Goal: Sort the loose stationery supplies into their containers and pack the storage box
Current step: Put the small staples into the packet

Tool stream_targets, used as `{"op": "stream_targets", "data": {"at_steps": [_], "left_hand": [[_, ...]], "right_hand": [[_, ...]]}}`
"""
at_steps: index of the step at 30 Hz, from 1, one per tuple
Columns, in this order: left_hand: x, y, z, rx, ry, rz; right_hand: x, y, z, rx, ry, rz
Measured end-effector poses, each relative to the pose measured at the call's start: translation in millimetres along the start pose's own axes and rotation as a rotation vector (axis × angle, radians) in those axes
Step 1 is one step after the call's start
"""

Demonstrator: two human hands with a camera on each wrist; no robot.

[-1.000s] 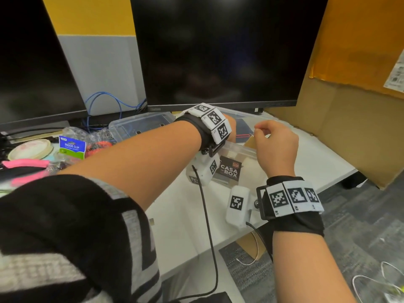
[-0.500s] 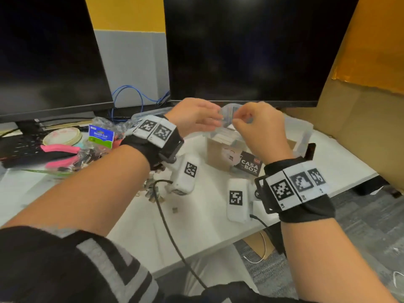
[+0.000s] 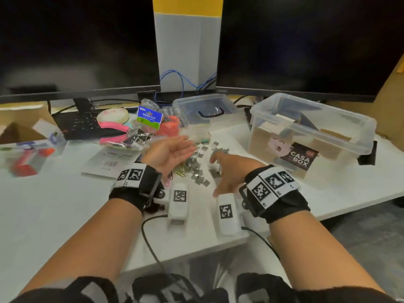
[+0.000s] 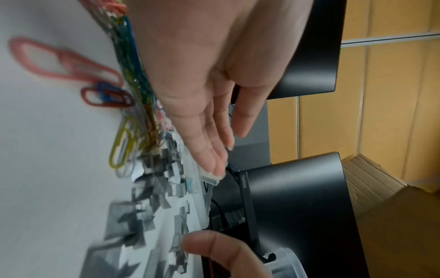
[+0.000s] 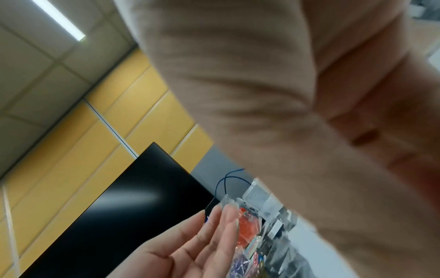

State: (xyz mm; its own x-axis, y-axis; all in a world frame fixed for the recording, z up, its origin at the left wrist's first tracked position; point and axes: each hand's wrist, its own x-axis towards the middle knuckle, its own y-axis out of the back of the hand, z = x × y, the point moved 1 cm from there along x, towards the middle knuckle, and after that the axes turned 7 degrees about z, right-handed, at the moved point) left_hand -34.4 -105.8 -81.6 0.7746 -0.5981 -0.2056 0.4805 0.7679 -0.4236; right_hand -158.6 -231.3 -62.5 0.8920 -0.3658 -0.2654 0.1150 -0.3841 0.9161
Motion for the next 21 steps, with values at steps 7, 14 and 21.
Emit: {"op": "stream_targets", "data": {"at_steps": [7,14,21], "left_hand": [[12.2,-1.0,-8.8,-0.183,0.075,-0.004],[22.8,4.1,-13.7,-0.260,0.128,-0.032],[24.9,2.7,-14.8,-0.245,0.133,-0.034]], "right_hand": [[23.6,-3.0,-1.9,0.196,0.001,0.128],[35.1,-4.7,-4.2,0.197,0.035,0.163],[36.7,-7.1,-2.8,0.225,0.040,0.208]]}}
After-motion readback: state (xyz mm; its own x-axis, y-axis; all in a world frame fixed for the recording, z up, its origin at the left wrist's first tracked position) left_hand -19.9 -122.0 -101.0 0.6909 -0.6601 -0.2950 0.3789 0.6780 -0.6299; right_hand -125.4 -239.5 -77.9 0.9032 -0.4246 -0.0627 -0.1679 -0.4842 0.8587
